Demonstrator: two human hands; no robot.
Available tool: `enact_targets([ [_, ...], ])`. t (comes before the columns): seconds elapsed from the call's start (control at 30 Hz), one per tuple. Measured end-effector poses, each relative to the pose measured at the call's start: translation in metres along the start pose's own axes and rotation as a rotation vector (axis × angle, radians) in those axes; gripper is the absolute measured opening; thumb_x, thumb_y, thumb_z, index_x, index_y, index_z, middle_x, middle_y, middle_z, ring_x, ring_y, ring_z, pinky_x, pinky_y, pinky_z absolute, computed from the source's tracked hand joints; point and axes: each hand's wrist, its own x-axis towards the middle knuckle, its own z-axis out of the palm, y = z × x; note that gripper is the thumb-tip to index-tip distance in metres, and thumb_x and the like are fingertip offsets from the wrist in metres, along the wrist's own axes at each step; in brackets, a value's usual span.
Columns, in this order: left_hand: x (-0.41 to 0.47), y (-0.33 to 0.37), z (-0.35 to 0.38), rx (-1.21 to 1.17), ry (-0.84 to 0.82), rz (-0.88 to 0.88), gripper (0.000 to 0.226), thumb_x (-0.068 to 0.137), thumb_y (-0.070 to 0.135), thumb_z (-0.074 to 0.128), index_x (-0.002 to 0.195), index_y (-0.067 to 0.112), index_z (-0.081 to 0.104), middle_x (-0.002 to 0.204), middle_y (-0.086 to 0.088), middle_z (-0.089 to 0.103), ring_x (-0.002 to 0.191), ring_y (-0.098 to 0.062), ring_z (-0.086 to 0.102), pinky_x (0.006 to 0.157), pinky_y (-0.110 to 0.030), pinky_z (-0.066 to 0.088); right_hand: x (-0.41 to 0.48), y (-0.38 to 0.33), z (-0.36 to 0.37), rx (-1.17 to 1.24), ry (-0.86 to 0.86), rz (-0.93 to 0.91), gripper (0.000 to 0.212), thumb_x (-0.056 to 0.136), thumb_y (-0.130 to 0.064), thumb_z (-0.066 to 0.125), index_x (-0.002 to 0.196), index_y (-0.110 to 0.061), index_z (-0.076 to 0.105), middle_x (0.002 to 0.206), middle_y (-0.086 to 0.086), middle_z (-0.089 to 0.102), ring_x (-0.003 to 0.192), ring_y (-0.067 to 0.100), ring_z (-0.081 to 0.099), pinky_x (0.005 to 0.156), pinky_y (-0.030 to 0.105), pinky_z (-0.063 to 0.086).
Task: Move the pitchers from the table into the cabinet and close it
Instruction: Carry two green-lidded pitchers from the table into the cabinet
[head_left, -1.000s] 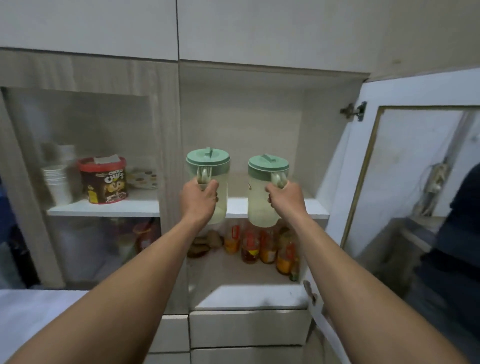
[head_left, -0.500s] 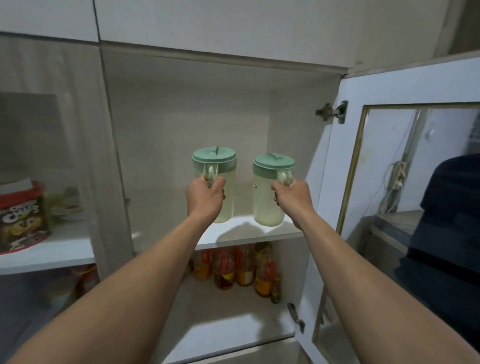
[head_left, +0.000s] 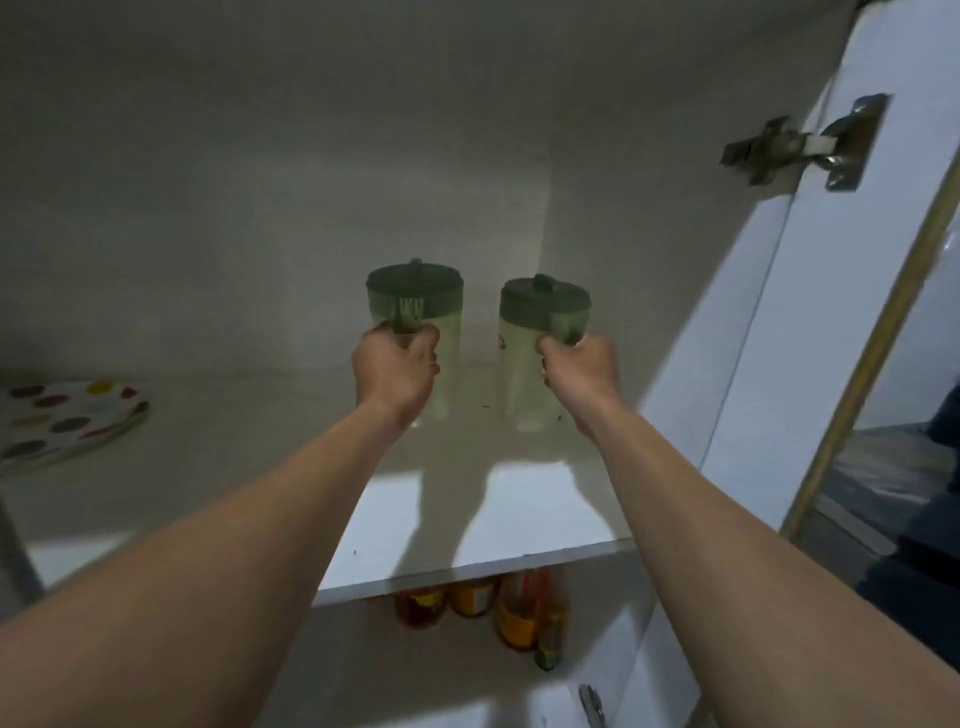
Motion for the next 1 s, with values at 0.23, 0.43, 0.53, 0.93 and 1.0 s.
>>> enact_targets([
  [0.23, 0.082, -0.048, 0.052, 0.049, 0.038, -0.041, 0.014, 0.081, 0.027, 0.062, 0.071, 0.018, 0.063, 0.065, -0.003, 0.068, 0.070, -0.029, 0.070, 0.083, -0.051, 0.059, 0.092, 0.049, 0.036, 0.018, -0.008, 0.030, 0.017, 0.088, -0.016, 0.064, 0.084, -0.001, 0.071, 0.072, 0.011, 0.065, 0.066, 0.025, 0.060, 0.063, 0.037, 0.048],
  [0.43, 0.128, -0.085, 0.087, 0.002, 0.024, -0.086, 0.015, 0.088, 0.018, 0.062, 0.073, 0.016, 0.061, 0.065, 0.000, 0.062, 0.063, -0.020, 0.064, 0.083, -0.052, 0.059, 0.137, 0.082, 0.066, 0.014, -0.032, 0.024, 0.014, 0.081, -0.022, 0.065, 0.076, -0.009, 0.067, 0.070, 0.007, 0.064, 0.065, 0.024, 0.062, 0.062, 0.037, 0.049],
  [0.53, 0.145, -0.103, 0.102, 0.006, 0.004, -0.100, 0.011, 0.088, 0.018, 0.062, 0.077, 0.017, 0.062, 0.067, -0.001, 0.063, 0.064, -0.022, 0.064, 0.082, -0.053, 0.059, 0.161, 0.096, 0.078, 0.004, -0.025, 0.071, 0.031, 0.073, -0.034, 0.065, 0.089, -0.008, 0.071, 0.077, 0.009, 0.068, 0.072, 0.026, 0.067, 0.066, 0.039, 0.054],
  [0.93, 0.186, -0.130, 0.131, 0.085, -0.014, -0.077, 0.018, 0.091, 0.021, 0.064, 0.073, 0.021, 0.059, 0.068, 0.000, 0.064, 0.075, -0.029, 0.069, 0.086, -0.052, 0.057, 0.208, 0.116, 0.102, -0.013, -0.058, 0.124, 0.014, 0.079, -0.029, 0.065, 0.080, -0.015, 0.066, 0.078, 0.009, 0.066, 0.073, 0.026, 0.063, 0.067, 0.039, 0.051],
  [1.0, 0.194, -0.132, 0.132, 0.086, -0.026, -0.095, 0.017, 0.091, 0.020, 0.063, 0.074, 0.020, 0.059, 0.070, 0.000, 0.065, 0.077, -0.030, 0.068, 0.088, -0.052, 0.056, 0.211, 0.113, 0.102, -0.019, -0.075, 0.121, 0.013, 0.083, -0.025, 0.065, 0.075, -0.015, 0.062, 0.078, 0.010, 0.064, 0.073, 0.026, 0.061, 0.067, 0.038, 0.049],
])
